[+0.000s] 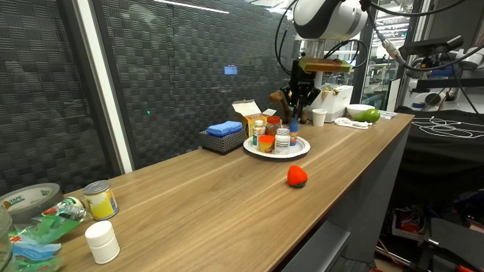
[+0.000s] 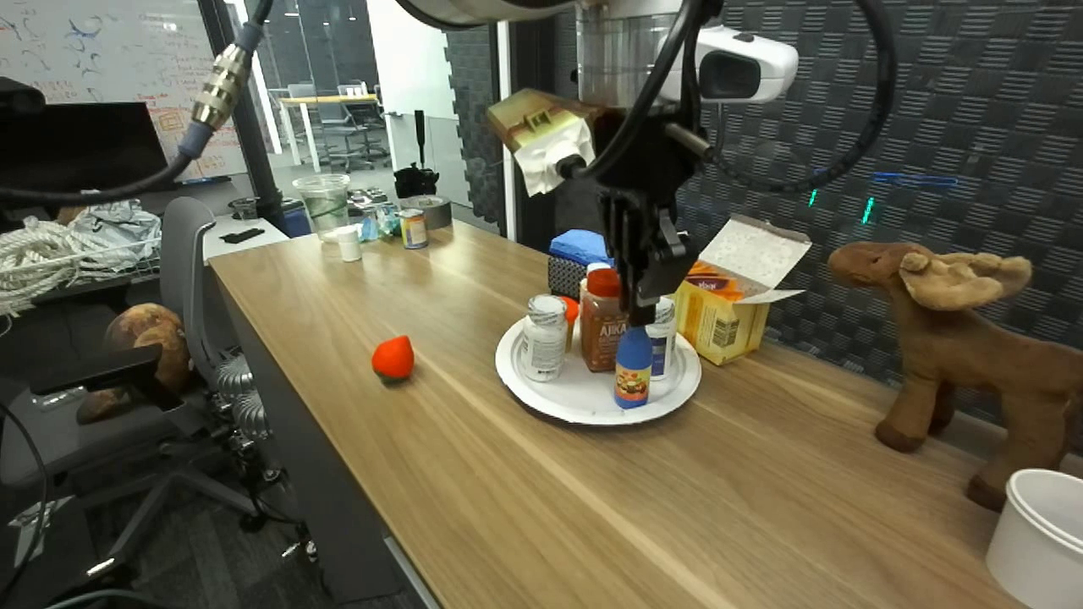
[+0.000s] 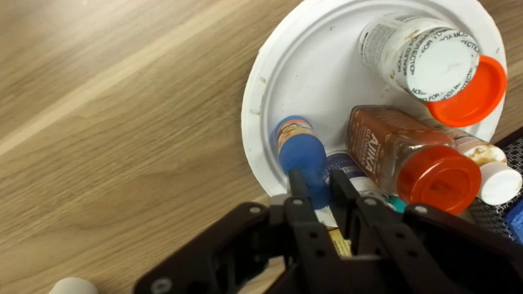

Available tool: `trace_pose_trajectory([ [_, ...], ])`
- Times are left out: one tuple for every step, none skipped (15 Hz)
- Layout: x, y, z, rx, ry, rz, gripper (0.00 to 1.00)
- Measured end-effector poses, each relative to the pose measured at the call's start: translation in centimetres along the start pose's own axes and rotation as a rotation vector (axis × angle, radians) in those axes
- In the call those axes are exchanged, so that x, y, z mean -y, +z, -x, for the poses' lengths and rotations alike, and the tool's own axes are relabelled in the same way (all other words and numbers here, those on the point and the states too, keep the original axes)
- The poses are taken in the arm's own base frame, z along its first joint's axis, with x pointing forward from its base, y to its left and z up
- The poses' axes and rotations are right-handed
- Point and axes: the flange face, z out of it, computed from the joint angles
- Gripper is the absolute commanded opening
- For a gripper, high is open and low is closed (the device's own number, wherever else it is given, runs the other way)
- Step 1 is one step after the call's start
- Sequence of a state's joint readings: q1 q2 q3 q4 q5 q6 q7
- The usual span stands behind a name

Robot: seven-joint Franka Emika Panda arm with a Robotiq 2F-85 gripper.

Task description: Place the containers and strawberry on the counter onto the white plate

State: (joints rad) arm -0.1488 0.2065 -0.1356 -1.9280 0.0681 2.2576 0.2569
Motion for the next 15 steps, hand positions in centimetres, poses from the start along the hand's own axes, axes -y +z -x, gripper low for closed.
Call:
trace_pose_trajectory([
  [0.0,0.0,0.0,0.000,0.000,0.000,0.51],
  [0.0,0.0,0.0,0.000,-0.002,0.000,0.60],
  [0.0,0.0,0.0,0.001,-0.004,0.000,0.66],
  [0.1,0.0,0.0,0.001,-0.006,0.000,0.73],
  [0.1,0.0,0.0,0.000,-0.009,0.000,0.82],
  [0.2,0.0,0.0,-0.001,-0.014,-0.001,0.89],
  [0.4,-0.2,0.0,-0.003,-0.018,-0.002,0.98],
  [0.6,-0.4,0.0,-0.007,-0.023,-0.004,1.00],
  [0.8,-0.7,0.0,-0.013,-0.029,-0.004,1.00],
  [1.0,-1.1,0.1,-0.021,-0.037,-0.003,1.00],
  [1.3,-1.7,0.2,-0.031,-0.046,-0.004,1.00],
  [1.7,-2.4,0.4,-0.044,-0.058,-0.002,1.00],
  [2.1,-3.2,0.7,-0.056,-0.070,-0.004,1.00],
  [2.4,-4.1,1.1,-0.068,-0.085,-0.001,1.00],
  [2.7,-4.8,1.8,-0.077,-0.100,0.000,1.00],
])
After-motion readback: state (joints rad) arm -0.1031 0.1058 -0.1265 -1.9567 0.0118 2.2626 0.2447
